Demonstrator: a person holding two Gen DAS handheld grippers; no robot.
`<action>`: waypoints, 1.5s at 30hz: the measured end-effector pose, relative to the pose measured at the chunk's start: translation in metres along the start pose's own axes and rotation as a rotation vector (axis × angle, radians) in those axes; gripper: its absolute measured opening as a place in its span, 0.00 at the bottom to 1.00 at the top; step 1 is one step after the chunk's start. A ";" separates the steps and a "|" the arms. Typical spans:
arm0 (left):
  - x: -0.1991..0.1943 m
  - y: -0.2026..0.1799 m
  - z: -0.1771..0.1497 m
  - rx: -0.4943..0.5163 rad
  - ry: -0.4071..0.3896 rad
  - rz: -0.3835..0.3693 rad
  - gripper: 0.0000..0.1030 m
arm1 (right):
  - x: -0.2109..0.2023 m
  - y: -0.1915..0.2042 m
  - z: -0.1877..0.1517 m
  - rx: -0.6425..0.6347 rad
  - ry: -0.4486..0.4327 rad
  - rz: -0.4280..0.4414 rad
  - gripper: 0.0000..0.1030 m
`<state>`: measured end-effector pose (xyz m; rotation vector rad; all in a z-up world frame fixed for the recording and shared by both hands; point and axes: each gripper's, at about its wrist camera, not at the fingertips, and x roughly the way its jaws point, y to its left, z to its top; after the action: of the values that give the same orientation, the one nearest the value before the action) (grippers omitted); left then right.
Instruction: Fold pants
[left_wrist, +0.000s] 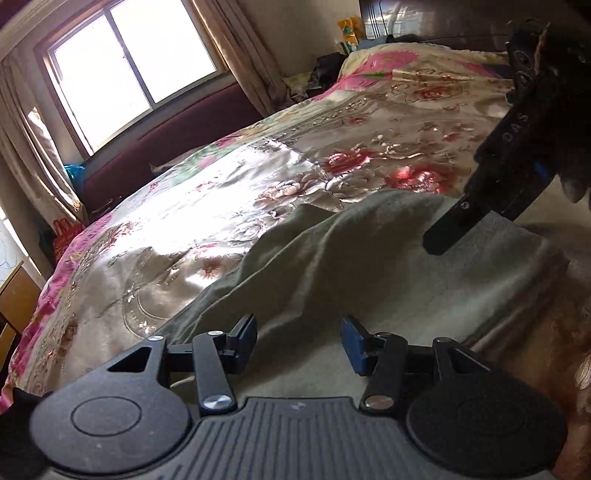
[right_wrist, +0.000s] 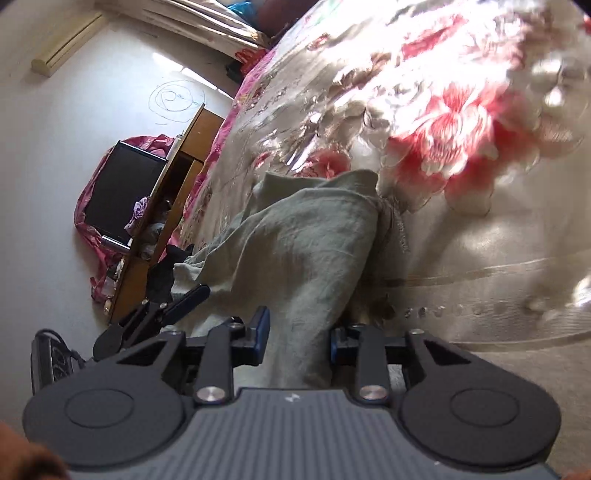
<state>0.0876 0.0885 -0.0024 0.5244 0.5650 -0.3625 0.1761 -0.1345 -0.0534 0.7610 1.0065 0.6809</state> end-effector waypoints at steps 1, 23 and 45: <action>0.003 -0.001 0.000 0.003 0.011 0.001 0.63 | 0.007 -0.004 0.000 0.047 -0.015 0.031 0.25; -0.005 -0.054 0.045 0.021 -0.010 -0.190 0.65 | -0.117 -0.054 -0.020 0.201 -0.227 -0.160 0.04; 0.063 -0.032 0.083 -0.070 0.045 -0.099 0.62 | -0.143 -0.006 -0.013 0.060 -0.215 -0.443 0.04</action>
<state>0.1569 0.0051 0.0088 0.4394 0.6459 -0.4240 0.1110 -0.2483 0.0061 0.6183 0.9574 0.1826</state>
